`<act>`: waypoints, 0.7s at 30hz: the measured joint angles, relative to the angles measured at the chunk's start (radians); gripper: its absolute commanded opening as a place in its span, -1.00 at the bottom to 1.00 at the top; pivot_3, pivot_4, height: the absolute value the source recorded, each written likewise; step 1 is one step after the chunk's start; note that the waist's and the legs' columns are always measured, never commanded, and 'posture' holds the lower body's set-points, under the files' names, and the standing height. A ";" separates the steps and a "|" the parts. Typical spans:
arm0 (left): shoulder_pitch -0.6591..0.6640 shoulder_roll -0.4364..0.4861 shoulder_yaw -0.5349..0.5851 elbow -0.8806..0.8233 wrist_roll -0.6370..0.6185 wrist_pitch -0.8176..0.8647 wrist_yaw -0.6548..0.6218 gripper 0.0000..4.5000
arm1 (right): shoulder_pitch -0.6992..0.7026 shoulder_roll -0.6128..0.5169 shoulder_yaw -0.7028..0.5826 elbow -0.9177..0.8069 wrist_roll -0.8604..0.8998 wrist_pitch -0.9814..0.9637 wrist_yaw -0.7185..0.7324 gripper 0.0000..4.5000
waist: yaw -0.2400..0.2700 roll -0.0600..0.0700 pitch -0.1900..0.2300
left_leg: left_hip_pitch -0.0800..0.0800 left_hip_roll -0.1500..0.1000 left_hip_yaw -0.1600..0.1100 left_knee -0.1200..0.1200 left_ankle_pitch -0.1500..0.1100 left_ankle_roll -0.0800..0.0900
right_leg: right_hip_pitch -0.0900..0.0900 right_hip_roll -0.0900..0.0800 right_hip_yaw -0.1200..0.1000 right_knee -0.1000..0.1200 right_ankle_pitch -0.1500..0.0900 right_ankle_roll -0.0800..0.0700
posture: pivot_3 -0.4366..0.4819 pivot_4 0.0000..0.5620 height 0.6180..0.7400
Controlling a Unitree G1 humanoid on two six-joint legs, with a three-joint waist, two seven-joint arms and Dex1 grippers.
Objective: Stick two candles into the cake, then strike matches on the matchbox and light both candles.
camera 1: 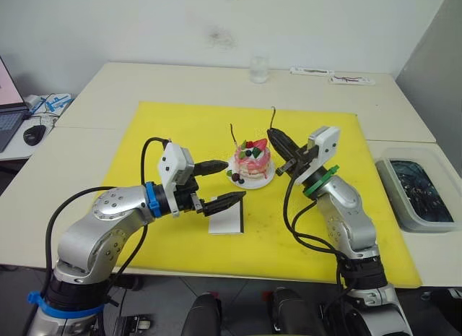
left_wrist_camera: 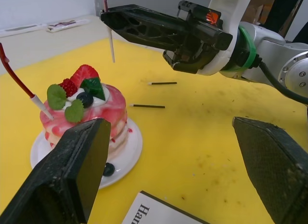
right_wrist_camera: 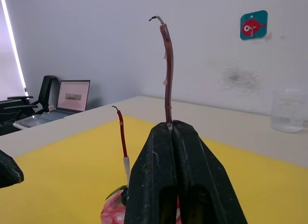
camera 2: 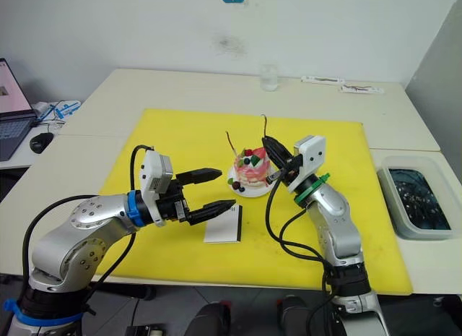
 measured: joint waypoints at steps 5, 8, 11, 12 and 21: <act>-0.005 0.013 0.000 0.000 0.000 0.001 -0.009 1.00 | 0.000 0.024 0.016 0.063 -0.018 -0.052 -0.010 -0.98 | 0.000 0.000 0.000 | 0.000 0.000 0.000 0.000 0.000 0.000 | 0.000 0.000 0.000 0.000 0.000 -0.001 | -0.05 -0.47 1.00; -0.008 0.014 0.000 0.000 0.000 0.004 -0.010 1.00 | 0.001 0.029 0.016 0.089 -0.022 -0.077 -0.014 -0.98 | 0.000 0.000 0.000 | 0.000 0.000 0.000 0.000 0.000 0.000 | 0.000 0.000 0.000 0.000 0.000 -0.001 | -0.05 -0.47 1.00; -0.013 0.016 0.000 -0.001 0.000 0.008 -0.015 1.00 | 0.005 0.032 0.017 0.109 -0.028 -0.095 -0.020 -0.98 | 0.000 0.000 0.000 | 0.000 0.000 0.000 0.000 0.000 0.000 | 0.000 0.000 0.000 0.000 0.000 -0.001 | -0.05 -0.47 1.00; -0.015 0.017 0.000 -0.002 0.000 0.011 -0.015 1.00 | 0.006 0.034 0.016 0.117 -0.029 -0.102 -0.024 -0.98 | 0.000 0.000 0.000 | 0.000 0.000 0.000 0.000 0.000 0.000 | 0.000 0.000 0.000 0.000 0.000 -0.001 | -0.05 -0.47 1.00; -0.022 0.019 0.000 -0.002 0.000 0.020 -0.018 1.00 | 0.034 0.037 0.017 0.142 -0.049 -0.127 -0.030 -0.98 | 0.000 0.000 0.000 | 0.000 0.000 0.000 0.000 0.000 0.000 | 0.000 0.000 0.000 0.000 0.000 -0.001 | -0.05 -0.47 1.00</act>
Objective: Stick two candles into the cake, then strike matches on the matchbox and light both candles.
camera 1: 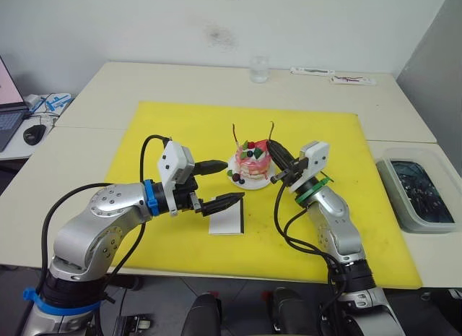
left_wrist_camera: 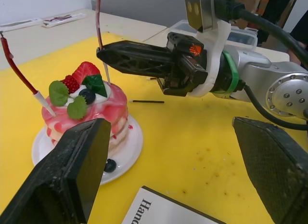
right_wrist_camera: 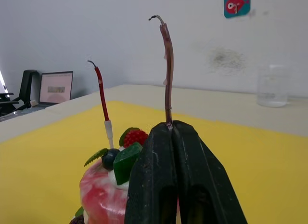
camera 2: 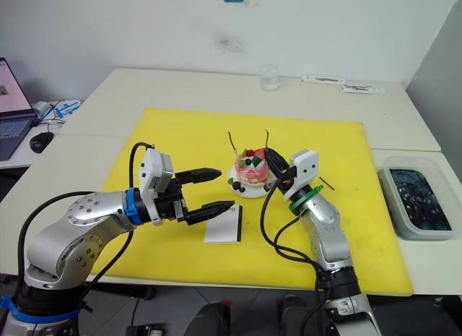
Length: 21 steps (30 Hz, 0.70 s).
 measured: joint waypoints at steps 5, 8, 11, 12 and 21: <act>-0.002 0.000 0.000 0.000 0.000 0.000 -0.001 1.00 | 0.001 0.002 0.000 0.001 0.000 0.000 0.000 -0.98 | 0.000 0.000 0.000 | 0.000 0.000 0.000 0.000 0.000 0.000 | 0.000 0.000 0.000 0.000 0.000 0.000 | -0.05 -0.47 1.00; -0.004 0.000 0.000 0.000 0.000 0.000 -0.002 1.00 | 0.001 0.005 0.000 0.007 -0.001 0.000 0.000 -0.98 | 0.000 0.000 0.000 | 0.000 0.000 0.000 0.000 0.000 0.000 | 0.000 0.000 0.000 0.000 0.000 0.000 | -0.05 -0.47 1.00; -0.004 0.000 0.000 0.000 0.000 0.000 -0.002 1.00 | 0.010 0.007 0.001 0.022 -0.004 -0.006 0.001 -0.98 | 0.000 0.000 0.000 | 0.000 0.000 0.000 0.000 0.000 0.000 | 0.000 0.000 0.000 0.000 0.000 0.000 | -0.05 -0.47 1.00; -0.004 0.000 0.000 0.000 0.000 0.000 -0.003 1.00 | 0.014 0.008 0.002 0.025 -0.005 -0.010 0.001 -0.98 | 0.000 0.000 0.000 | 0.000 0.000 0.000 0.000 0.000 0.000 | 0.000 0.000 0.000 0.000 0.000 0.000 | -0.05 -0.47 1.00; -0.004 0.000 0.000 0.000 0.000 0.000 -0.004 1.00 | 0.038 0.008 0.002 0.058 -0.014 -0.067 0.001 -0.98 | 0.000 0.000 0.000 | 0.000 0.000 0.000 0.000 0.000 0.000 | 0.000 0.000 0.000 0.000 0.000 0.000 | -0.05 -0.47 1.00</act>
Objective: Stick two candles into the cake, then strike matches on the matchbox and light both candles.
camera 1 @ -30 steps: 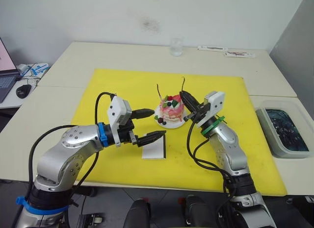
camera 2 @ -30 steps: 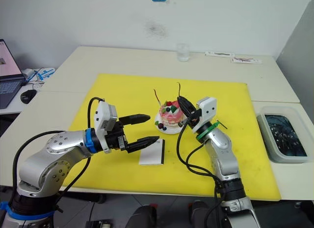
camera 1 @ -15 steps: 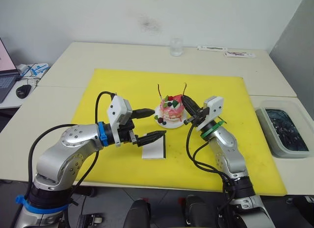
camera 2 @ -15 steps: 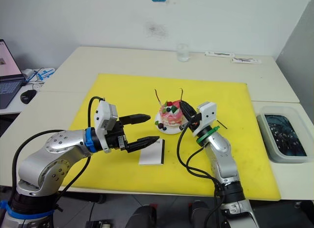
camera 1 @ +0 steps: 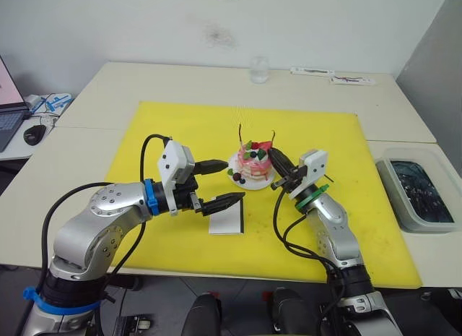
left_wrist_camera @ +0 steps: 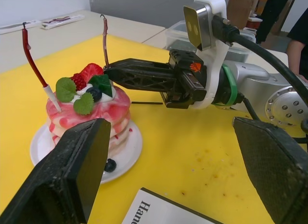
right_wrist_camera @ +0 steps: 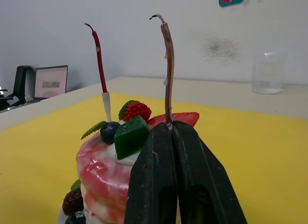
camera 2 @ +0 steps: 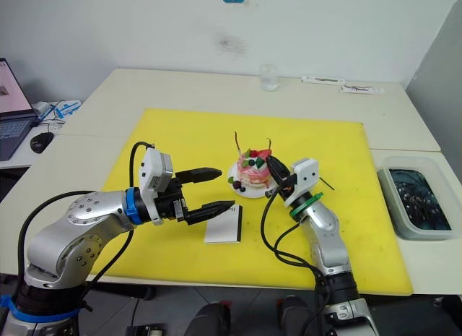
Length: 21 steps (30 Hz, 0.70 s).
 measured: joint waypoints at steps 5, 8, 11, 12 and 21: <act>0.000 0.000 0.000 0.000 0.000 0.000 -0.002 1.00 | 0.000 0.004 0.007 -0.002 0.011 0.003 0.010 -0.98 | 0.000 0.000 0.000 | 0.000 0.000 0.000 0.000 0.000 0.000 | 0.000 0.000 0.000 0.000 0.000 0.000 | -0.05 -0.47 1.00; 0.000 0.000 0.000 0.000 0.001 0.000 -0.005 1.00 | -0.002 0.011 0.007 -0.005 0.016 0.005 0.019 -0.98 | 0.000 0.000 0.000 | 0.000 0.000 0.000 0.000 0.000 0.000 | 0.000 0.000 0.000 0.000 0.000 0.000 | -0.05 -0.47 1.00; 0.000 0.000 -0.001 0.000 0.003 -0.001 -0.013 1.00 | -0.005 0.016 0.003 -0.005 0.025 0.010 0.017 -0.70 | 0.000 0.000 0.000 | 0.000 0.000 0.000 0.000 0.000 0.000 | 0.000 0.000 0.000 0.000 0.000 0.000 | -0.05 -0.47 1.00; 0.000 0.000 -0.001 0.000 0.004 -0.001 -0.015 1.00 | -0.005 0.018 0.003 -0.005 0.029 0.012 0.017 -0.57 | 0.000 0.000 0.000 | 0.000 0.000 0.000 0.000 0.000 0.000 | 0.000 0.000 0.000 0.000 0.000 0.000 | -0.05 -0.47 1.00; 0.000 -0.001 -0.003 0.000 0.016 -0.004 -0.017 1.00 | -0.005 0.004 -0.001 -0.107 0.047 0.046 0.001 0.24 | 0.000 0.000 0.000 | 0.000 0.000 0.000 0.000 0.000 0.000 | 0.000 0.000 0.000 0.000 0.000 0.000 | -0.05 -0.47 1.00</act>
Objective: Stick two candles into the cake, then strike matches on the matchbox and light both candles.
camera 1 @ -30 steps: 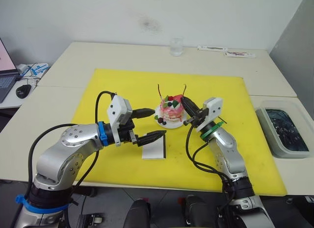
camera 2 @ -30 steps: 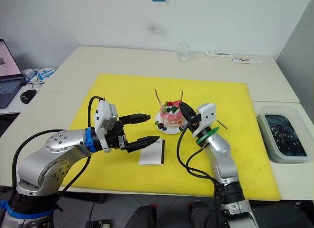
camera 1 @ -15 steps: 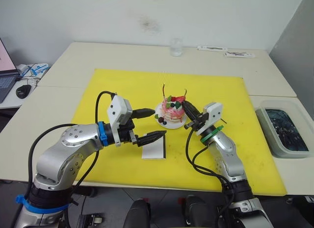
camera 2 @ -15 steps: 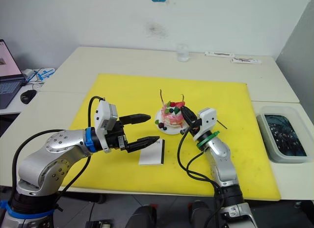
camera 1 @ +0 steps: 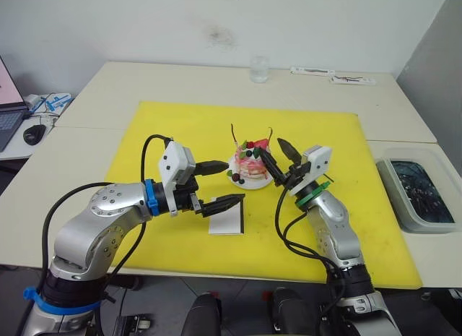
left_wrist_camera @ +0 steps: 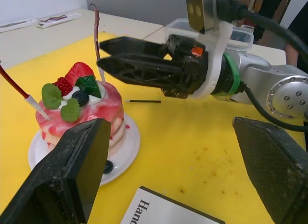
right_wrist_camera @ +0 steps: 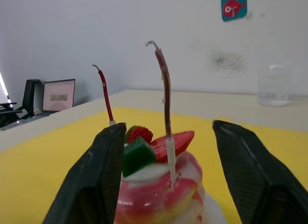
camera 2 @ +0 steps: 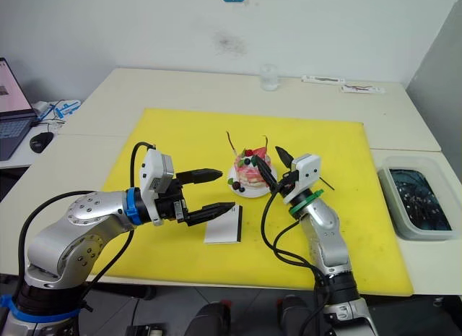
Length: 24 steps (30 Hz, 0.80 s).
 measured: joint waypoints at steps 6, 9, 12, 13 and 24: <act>-0.001 0.004 0.001 0.003 0.001 0.022 0.017 1.00 | 0.031 -0.093 -0.004 -0.166 0.015 0.093 0.009 0.24 | 0.002 0.000 0.000 | 0.000 0.000 0.000 0.000 0.000 0.000 | 0.000 0.000 0.000 0.000 0.000 0.000 | -0.05 -0.47 1.00; -0.021 0.045 0.052 0.040 -0.076 0.142 0.031 1.00 | 0.081 -0.209 -0.010 -0.298 0.041 0.201 0.038 0.24 | 0.001 0.000 0.000 | 0.000 0.000 -0.001 0.000 0.000 0.000 | 0.000 0.000 -0.001 0.000 -0.001 -0.001 | -0.05 -0.47 1.00; -0.069 0.122 0.159 0.112 -0.251 0.355 0.043 1.00 | 0.128 -0.332 -0.014 -0.403 0.040 0.321 0.052 0.24 | 0.000 0.000 0.000 | 0.000 0.000 -0.002 0.000 0.000 0.000 | -0.001 0.000 -0.001 0.001 -0.001 -0.002 | -0.05 -0.47 1.00; -0.079 0.144 0.186 0.127 -0.297 0.411 0.043 1.00 | 0.136 -0.362 -0.013 -0.423 0.039 0.349 0.060 0.24 | -0.002 0.000 0.000 | 0.000 0.000 -0.002 0.000 0.000 0.000 | -0.001 0.001 -0.001 0.000 -0.002 -0.002 | -0.05 -0.47 1.00; -0.080 0.248 0.189 0.328 -0.453 0.854 0.051 1.00 | 0.099 -0.659 0.075 -0.571 0.098 0.643 0.276 -0.99 | -0.015 -0.001 0.000 | 0.000 0.000 -0.002 0.000 0.000 0.000 | -0.001 0.000 -0.002 0.000 -0.004 -0.007 | -0.05 -0.47 1.00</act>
